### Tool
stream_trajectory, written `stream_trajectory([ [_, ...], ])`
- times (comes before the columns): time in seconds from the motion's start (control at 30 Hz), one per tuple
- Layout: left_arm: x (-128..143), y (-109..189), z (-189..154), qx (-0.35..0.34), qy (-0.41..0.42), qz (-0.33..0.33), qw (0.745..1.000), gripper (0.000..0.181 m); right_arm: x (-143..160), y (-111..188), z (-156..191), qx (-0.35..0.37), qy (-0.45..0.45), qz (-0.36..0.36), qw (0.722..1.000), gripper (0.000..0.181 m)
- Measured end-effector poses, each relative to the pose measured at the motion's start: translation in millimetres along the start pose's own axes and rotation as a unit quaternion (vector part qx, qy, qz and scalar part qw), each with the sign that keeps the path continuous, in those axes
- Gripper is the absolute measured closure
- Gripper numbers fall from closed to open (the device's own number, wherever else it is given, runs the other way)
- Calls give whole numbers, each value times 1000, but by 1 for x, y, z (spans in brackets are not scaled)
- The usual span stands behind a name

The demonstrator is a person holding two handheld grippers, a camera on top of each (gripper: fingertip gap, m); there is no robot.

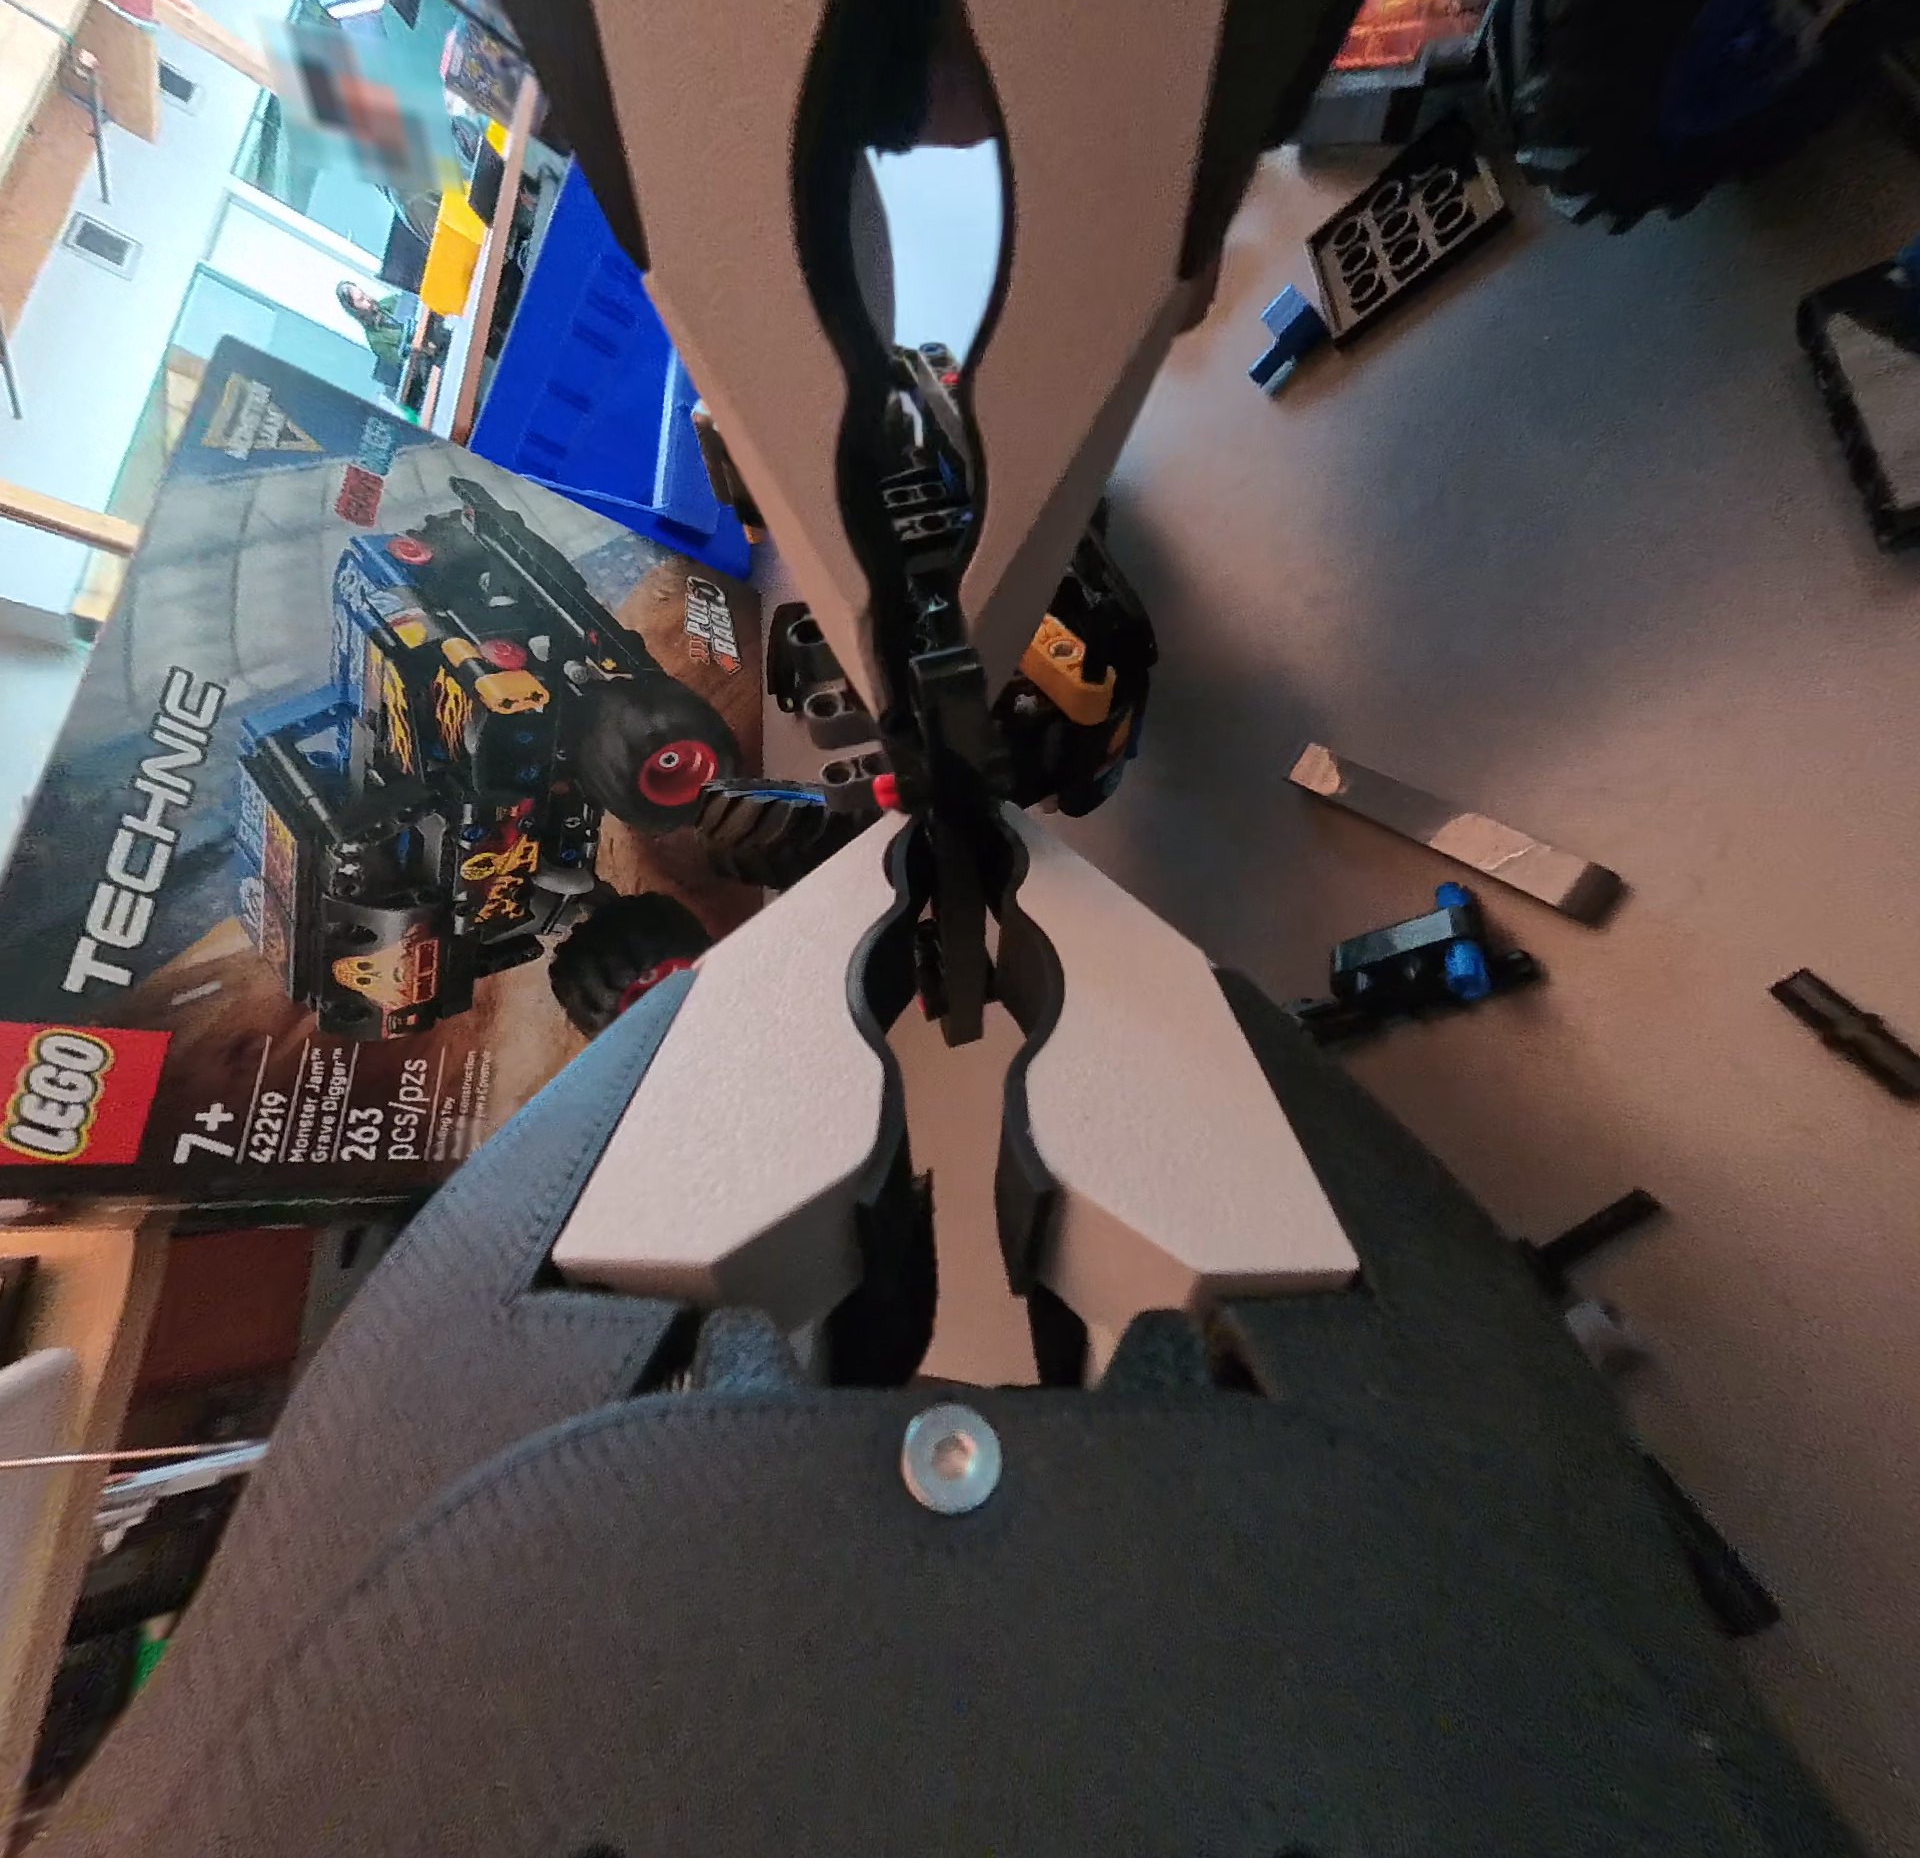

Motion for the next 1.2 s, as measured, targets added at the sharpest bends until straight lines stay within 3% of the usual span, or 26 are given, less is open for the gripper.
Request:
stream_trajectory([
  [0.03, 0, 1, 1, 1, 9, -1, 1000, 174, -1, 0, -1, 5, 2, 0, 1000, 177],
  [0.23, 7, 2, -3, 22, 69, -7, 997, 175, -8, -1, 2, 6, -21, -34, 999, 178],
  [0.27, 24, 0, -5, 24, 60, 30, 997, 172, -25, 5, -1, 18, -19, -74, 997, 180],
  [0.3, 26, 2, -1, 17, 73, 22, 997, 173, -37, 10, -7, 35, -18, -92, 995, 178],
  [0.4, 2, 7, 8, 8, 84, -9, 996, 174, -6, 2, -2, 8, -18, -23, 1000, 177],
  [0.47, 9, 5, 4, 16, 75, 7, 997, 174, -12, 11, -5, 1, -49, -54, 997, 177],
  [0.57, 14, 7, 8, 15, 84, 6, 996, 174, 2, 8, 16, -71, -107, -41, 991, 174],
  [0.7, 20, 5, 2, 29, 93, 8, 995, 173, 2, 5, 25, -100, -134, -45, 985, 149],
  [0.83, 23, 6, 1, 35, 97, 4, 995, 173, -8, 7, 15, -71, -133, -75, 986, 154],
  [0.97, 20, 5, 1, 36, 115, -2, 993, 173, -5, 3, 6, -34, -124, -60, 990, 142],
  [1.2, 17, 7, 6, 39, 192, -27, 980, 173, 8, -9, 10, -27, -88, -13, 996, 165],
])
Point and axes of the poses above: each gripper's, where its closed fingertips meet, y back along the fingers, x out of its underside, z = x × y across the jaws, the point moved 2 cm from there along y, back along the fingers, and after that the axes turned 12 degrees about -z, right-handed, at the moved point
